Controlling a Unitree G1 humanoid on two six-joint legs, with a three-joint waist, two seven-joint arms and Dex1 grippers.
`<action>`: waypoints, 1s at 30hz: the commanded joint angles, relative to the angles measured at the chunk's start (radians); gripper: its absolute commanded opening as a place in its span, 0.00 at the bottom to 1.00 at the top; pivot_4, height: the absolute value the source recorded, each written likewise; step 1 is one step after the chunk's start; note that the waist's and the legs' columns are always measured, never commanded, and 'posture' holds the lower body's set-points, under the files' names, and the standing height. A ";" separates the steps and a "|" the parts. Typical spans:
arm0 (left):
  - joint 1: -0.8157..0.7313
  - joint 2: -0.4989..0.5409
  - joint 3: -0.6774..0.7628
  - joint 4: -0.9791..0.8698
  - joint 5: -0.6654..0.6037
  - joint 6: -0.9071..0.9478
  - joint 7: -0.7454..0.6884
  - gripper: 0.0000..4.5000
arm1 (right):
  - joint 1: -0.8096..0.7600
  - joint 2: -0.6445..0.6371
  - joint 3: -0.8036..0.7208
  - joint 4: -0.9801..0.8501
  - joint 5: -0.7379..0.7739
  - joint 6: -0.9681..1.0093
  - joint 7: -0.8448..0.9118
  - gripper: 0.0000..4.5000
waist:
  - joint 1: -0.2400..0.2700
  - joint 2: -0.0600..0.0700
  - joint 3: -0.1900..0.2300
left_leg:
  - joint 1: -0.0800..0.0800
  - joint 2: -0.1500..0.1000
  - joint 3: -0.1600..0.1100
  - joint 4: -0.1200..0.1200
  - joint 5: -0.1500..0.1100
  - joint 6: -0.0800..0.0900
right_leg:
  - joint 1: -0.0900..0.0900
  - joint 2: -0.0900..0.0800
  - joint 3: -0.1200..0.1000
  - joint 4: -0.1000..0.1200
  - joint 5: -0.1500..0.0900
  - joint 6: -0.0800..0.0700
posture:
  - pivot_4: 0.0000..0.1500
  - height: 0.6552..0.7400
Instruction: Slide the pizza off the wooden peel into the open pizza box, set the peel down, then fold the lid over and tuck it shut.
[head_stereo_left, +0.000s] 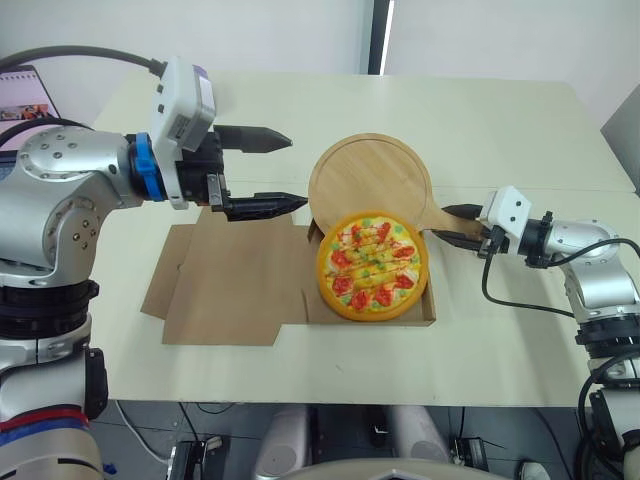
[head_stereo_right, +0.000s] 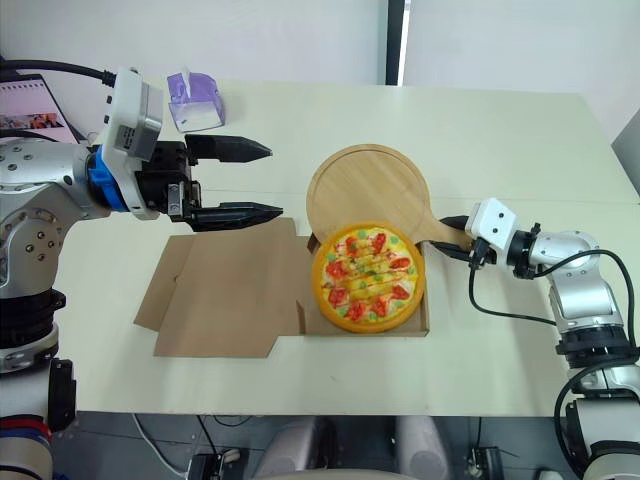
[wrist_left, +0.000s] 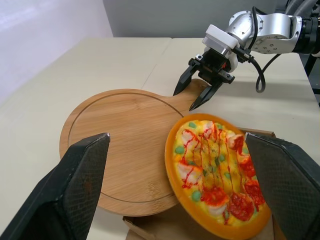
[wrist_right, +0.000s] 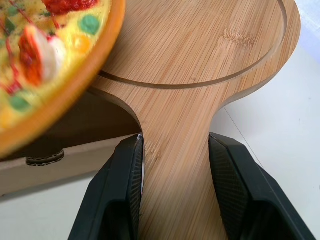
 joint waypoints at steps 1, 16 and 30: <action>-0.021 0.012 0.009 -0.007 0.003 -0.023 -0.006 1.00 | -0.055 -0.008 -0.041 -0.002 0.022 -0.050 -0.014 0.37 | 0.000 0.000 0.000 | 0.000 0.000 0.000 0.000 0.000 0.000 | 0.000 0.000 0.000 0.000 0.000 0.000 | 1.00 1.00; -0.032 0.017 0.001 0.005 0.011 -0.041 -0.018 1.00 | -0.254 -0.022 -0.075 0.254 -0.128 -0.351 -0.279 0.37 | -0.003 0.000 0.000 | 0.000 0.000 0.000 0.003 0.000 0.000 | 0.000 0.000 0.000 0.001 0.000 0.000 | 1.00 1.00; -0.138 -0.158 -0.064 0.037 0.004 -0.122 -0.021 1.00 | 0.181 -0.117 -0.410 -0.151 0.097 0.378 -0.406 0.37 | 0.028 0.000 0.000 | -0.003 0.000 -0.001 0.006 -0.001 0.002 | 0.001 0.000 -0.001 0.001 0.000 0.000 | 1.00 1.00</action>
